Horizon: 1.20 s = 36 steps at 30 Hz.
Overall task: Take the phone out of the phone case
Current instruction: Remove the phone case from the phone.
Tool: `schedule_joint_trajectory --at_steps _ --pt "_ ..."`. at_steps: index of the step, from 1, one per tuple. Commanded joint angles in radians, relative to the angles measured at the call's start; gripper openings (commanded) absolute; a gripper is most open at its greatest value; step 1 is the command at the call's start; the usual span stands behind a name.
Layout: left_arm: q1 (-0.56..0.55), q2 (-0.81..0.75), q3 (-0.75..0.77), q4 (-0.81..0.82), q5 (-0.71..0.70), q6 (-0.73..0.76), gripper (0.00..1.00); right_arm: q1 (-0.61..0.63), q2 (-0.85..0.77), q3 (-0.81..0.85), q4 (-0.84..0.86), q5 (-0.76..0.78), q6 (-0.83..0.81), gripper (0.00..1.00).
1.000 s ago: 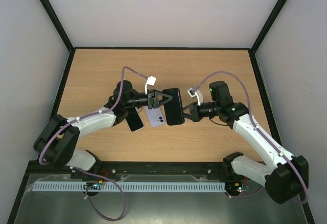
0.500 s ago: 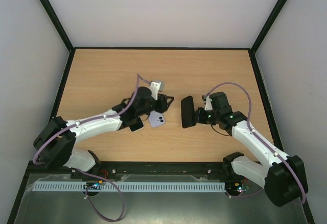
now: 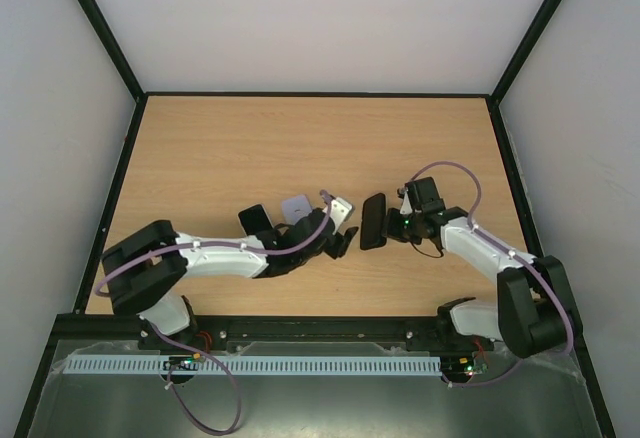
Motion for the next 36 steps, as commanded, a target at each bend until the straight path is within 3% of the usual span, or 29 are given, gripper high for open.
schedule_joint_trajectory --at_steps 1,14,36 --pt "-0.063 0.064 0.012 0.111 -0.111 0.085 0.64 -0.002 0.041 -0.005 0.097 -0.036 -0.016 0.02" --pt "-0.236 0.289 0.146 0.139 -0.391 0.275 0.64 -0.003 0.151 0.003 0.106 -0.107 -0.051 0.02" --pt "-0.256 0.492 0.318 0.048 -0.648 0.508 0.5 -0.004 0.141 -0.003 0.107 -0.164 -0.072 0.02"
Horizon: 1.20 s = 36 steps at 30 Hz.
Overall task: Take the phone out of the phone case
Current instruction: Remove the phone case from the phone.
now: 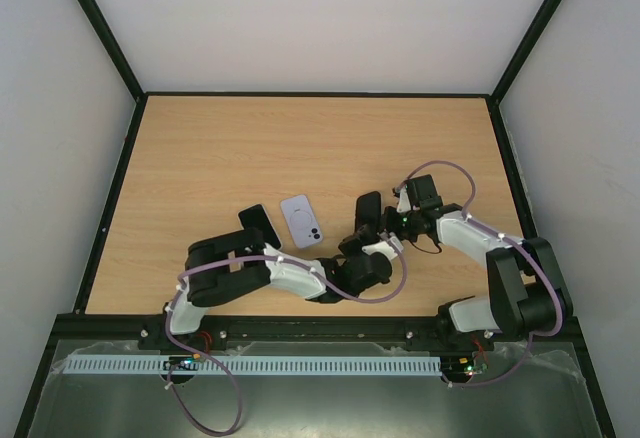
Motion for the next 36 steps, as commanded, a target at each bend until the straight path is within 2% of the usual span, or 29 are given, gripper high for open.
schedule_joint_trajectory --at_steps 1,11,24,36 --pt "-0.009 0.048 0.039 -0.04 -0.107 0.077 0.48 0.023 0.024 -0.011 0.019 -0.051 -0.029 0.02" --pt "-0.014 0.067 0.03 -0.048 -0.192 0.075 0.28 0.024 0.024 -0.009 0.019 -0.052 -0.036 0.02" --pt "-0.013 -0.039 -0.001 -0.023 -0.16 0.027 0.03 0.02 0.014 -0.009 0.021 -0.033 -0.043 0.02" --pt "0.032 -0.228 -0.105 0.0 -0.04 -0.145 0.02 0.011 -0.032 -0.022 0.034 0.041 -0.078 0.02"
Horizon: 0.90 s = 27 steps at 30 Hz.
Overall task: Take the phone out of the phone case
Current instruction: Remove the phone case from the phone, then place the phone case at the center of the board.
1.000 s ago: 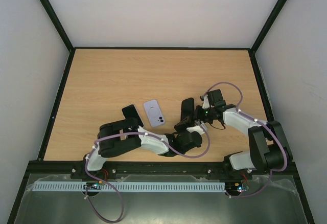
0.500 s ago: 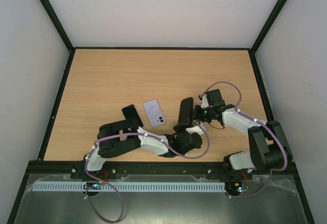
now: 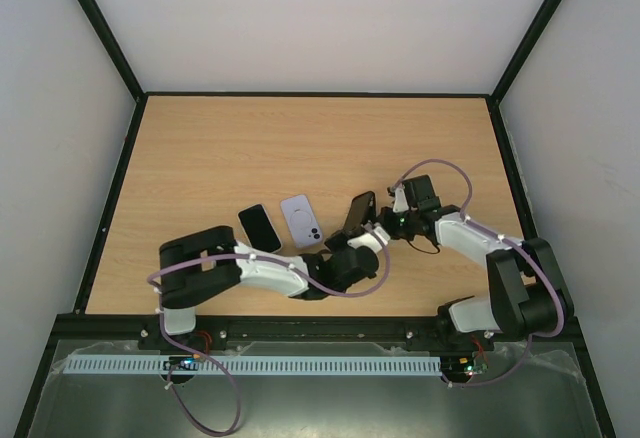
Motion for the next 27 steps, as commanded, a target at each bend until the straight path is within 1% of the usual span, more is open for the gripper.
schedule_joint_trajectory --at_steps 1,5,10,13,17,19,23,27 --pt "0.031 -0.121 -0.027 0.026 -0.006 -0.094 0.02 -0.006 -0.033 -0.022 -0.016 0.099 -0.054 0.02" --pt "0.058 -0.175 -0.023 0.007 0.048 -0.153 0.03 -0.006 -0.069 -0.031 -0.01 0.133 -0.055 0.02" --pt "0.063 -0.187 -0.018 0.031 0.047 -0.158 0.02 -0.007 -0.107 0.002 -0.034 0.179 -0.043 0.02" --pt "0.06 -0.202 -0.024 0.029 0.048 -0.16 0.02 -0.021 -0.096 0.062 -0.088 0.275 -0.081 0.02" --pt "0.055 -0.253 -0.049 0.017 0.037 -0.143 0.02 -0.108 -0.012 0.242 -0.171 0.39 -0.237 0.02" --pt "0.055 -0.276 -0.068 0.024 0.031 -0.125 0.02 -0.165 0.043 0.331 -0.206 0.344 -0.374 0.02" --pt "0.06 -0.306 -0.086 0.021 0.013 -0.092 0.02 -0.293 0.159 0.488 -0.304 0.246 -0.548 0.02" --pt "0.066 -0.32 -0.085 0.023 0.001 -0.05 0.02 -0.4 0.318 0.67 -0.529 0.186 -0.749 0.02"
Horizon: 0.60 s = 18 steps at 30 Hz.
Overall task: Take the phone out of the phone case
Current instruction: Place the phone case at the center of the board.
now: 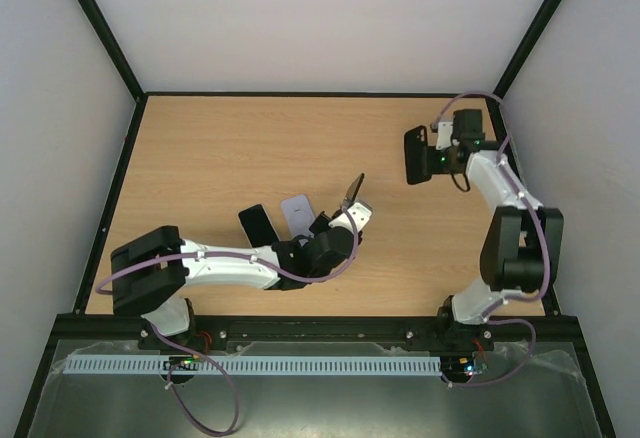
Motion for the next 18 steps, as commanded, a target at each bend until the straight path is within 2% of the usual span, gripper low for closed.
schedule_joint_trajectory --at_steps 1,6,12,18 --pt "0.008 -0.043 0.0 0.04 -0.054 0.067 0.02 -0.112 0.155 0.171 -0.294 -0.063 -0.283 0.02" --pt "0.023 -0.042 0.011 0.033 -0.063 0.103 0.02 -0.229 0.304 0.283 -0.384 -0.079 -0.357 0.02" --pt "0.052 -0.018 0.034 0.018 -0.06 0.138 0.02 -0.259 0.408 0.338 -0.386 -0.091 -0.393 0.04" --pt "0.077 0.021 0.07 -0.019 -0.058 0.166 0.02 -0.275 0.391 0.313 -0.335 -0.089 -0.353 0.34"
